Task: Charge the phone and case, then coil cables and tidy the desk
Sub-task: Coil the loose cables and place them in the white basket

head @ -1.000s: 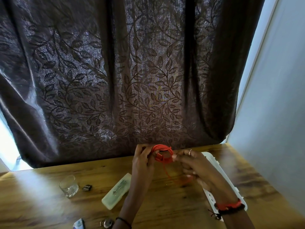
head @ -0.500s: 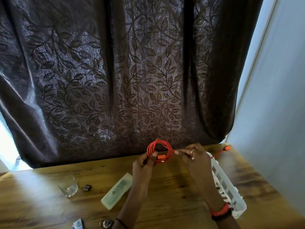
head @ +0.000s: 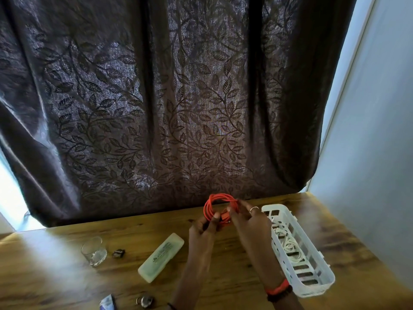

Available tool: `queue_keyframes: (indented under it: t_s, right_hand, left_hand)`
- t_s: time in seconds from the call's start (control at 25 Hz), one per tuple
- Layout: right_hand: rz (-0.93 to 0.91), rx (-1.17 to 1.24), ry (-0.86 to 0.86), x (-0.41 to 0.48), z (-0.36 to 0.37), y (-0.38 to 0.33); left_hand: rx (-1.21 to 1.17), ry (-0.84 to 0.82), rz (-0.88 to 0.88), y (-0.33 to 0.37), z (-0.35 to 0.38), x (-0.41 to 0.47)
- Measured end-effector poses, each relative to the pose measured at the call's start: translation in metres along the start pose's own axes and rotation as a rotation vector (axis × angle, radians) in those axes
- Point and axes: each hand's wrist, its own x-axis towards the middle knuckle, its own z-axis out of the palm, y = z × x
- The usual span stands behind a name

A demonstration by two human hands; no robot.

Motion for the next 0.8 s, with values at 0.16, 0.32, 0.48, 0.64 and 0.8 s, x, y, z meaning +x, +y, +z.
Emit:
queue_keyframes:
  t_s: [0.16, 0.32, 0.48, 0.64, 0.8]
  right_hand:
    - [0.006, 0.041, 0.003, 0.003, 0.002, 0.001]
    - [-0.005, 0.183, -0.044, 0.003, 0.000, 0.003]
    - [-0.027, 0.350, -0.108, 0.006, -0.006, 0.008]
    - [-0.165, 0.447, -0.409, 0.008, -0.021, 0.005]
    - [-0.177, 0.594, -0.711, 0.022, -0.043, 0.007]
  left_hand:
    - [-0.062, 0.022, -0.069, -0.001, 0.006, -0.003]
    - [-0.124, 0.044, -0.147, 0.001, 0.008, -0.002]
    - [-0.263, 0.041, -0.202, 0.003, 0.008, -0.004]
    - [-0.352, -0.075, -0.216, 0.011, 0.002, -0.006]
    - [-0.280, -0.158, -0.155, 0.018, -0.002, -0.004]
